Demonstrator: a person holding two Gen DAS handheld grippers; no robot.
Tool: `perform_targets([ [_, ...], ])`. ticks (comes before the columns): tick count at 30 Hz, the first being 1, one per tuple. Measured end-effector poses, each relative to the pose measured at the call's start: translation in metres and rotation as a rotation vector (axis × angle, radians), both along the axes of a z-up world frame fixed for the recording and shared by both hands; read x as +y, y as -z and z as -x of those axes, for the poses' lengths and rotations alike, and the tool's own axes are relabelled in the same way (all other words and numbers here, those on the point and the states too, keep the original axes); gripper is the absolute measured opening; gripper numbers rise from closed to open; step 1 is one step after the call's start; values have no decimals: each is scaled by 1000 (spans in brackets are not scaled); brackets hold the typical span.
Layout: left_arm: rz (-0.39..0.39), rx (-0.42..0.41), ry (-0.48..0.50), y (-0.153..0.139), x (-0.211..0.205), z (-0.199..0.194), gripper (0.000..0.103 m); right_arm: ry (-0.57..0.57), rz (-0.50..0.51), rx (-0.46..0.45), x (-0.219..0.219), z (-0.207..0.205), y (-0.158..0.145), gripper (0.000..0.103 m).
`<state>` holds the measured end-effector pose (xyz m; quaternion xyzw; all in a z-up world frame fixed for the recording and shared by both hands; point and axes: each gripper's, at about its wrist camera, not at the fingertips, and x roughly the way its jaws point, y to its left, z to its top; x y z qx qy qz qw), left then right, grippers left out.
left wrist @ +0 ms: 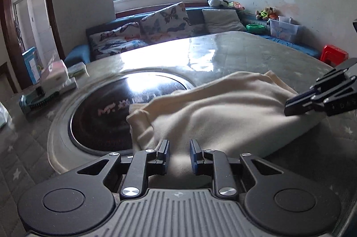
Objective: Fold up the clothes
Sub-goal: 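Grasp the folded shirt edge with the left gripper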
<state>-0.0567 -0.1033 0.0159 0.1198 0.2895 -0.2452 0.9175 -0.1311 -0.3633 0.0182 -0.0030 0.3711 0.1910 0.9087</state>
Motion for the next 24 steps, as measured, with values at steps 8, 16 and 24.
perform_targets([
  [8, 22, 30, 58, 0, -14, 16, 21, -15, 73, 17, -9, 10, -4, 11],
  [16, 47, 35, 122, -12, -14, 23, 24, 14, 81, 57, -29, 29, -12, 11],
  [24, 17, 58, -130, -9, 3, -36, 23, 40, 60, -5, -30, 14, -25, 12],
])
